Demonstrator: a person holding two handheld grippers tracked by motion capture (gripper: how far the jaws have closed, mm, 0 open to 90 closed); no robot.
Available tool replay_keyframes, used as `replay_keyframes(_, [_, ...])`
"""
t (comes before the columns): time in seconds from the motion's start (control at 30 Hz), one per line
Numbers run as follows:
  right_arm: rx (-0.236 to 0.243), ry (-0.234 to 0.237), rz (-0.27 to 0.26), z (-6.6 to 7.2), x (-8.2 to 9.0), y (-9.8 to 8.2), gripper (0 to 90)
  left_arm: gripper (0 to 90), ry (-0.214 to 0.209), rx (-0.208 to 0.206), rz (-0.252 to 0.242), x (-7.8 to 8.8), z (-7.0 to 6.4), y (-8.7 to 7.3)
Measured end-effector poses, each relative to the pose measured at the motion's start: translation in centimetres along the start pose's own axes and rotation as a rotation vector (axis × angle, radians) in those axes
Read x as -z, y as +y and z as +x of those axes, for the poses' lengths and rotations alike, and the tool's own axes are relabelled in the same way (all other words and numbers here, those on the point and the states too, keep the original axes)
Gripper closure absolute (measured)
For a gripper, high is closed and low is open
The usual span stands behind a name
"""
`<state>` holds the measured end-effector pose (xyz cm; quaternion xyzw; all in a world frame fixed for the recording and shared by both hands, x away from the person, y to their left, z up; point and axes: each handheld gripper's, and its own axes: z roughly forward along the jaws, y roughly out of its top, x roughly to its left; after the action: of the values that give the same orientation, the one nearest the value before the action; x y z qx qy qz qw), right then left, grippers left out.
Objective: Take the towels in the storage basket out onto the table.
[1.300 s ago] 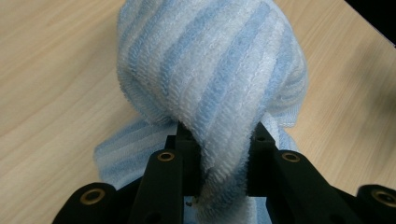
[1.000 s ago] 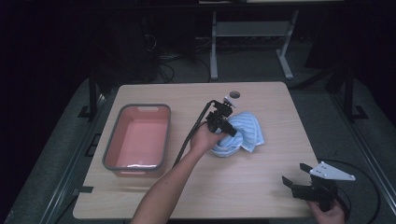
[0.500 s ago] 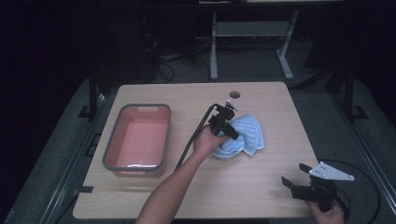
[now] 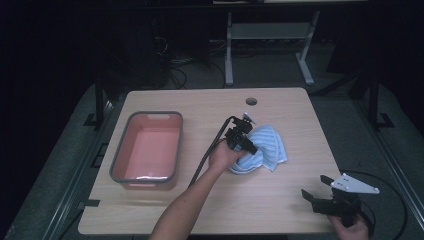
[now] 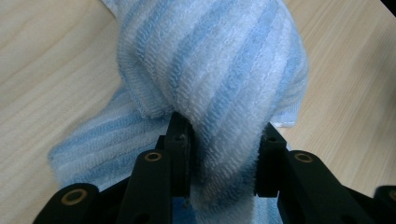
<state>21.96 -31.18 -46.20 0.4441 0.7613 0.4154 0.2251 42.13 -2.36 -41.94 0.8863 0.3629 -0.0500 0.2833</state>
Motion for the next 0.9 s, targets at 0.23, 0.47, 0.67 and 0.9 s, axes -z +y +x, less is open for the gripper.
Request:
replay_keyframes(0.23, [0.010,0.003,0.005,0.2,-0.1,0.1,14.1,53.2,-0.013,0.014,-0.012,-0.1,-0.1,-0.1])
replay_keyframes(0.47, [0.007,0.002,0.007,0.2,-0.3,0.1,14.1,40.4,-0.029,0.017,-0.053,0.5,0.0,-0.3])
replay_keyframes(0.67, [0.008,0.000,0.006,0.3,-0.3,0.2,14.1,36.6,-0.030,0.020,-0.085,1.5,0.0,-0.8])
replay_keyframes(0.9, [0.013,0.002,0.010,0.4,-0.6,0.5,14.1,36.0,-0.028,0.001,-0.104,2.7,-0.4,-1.4])
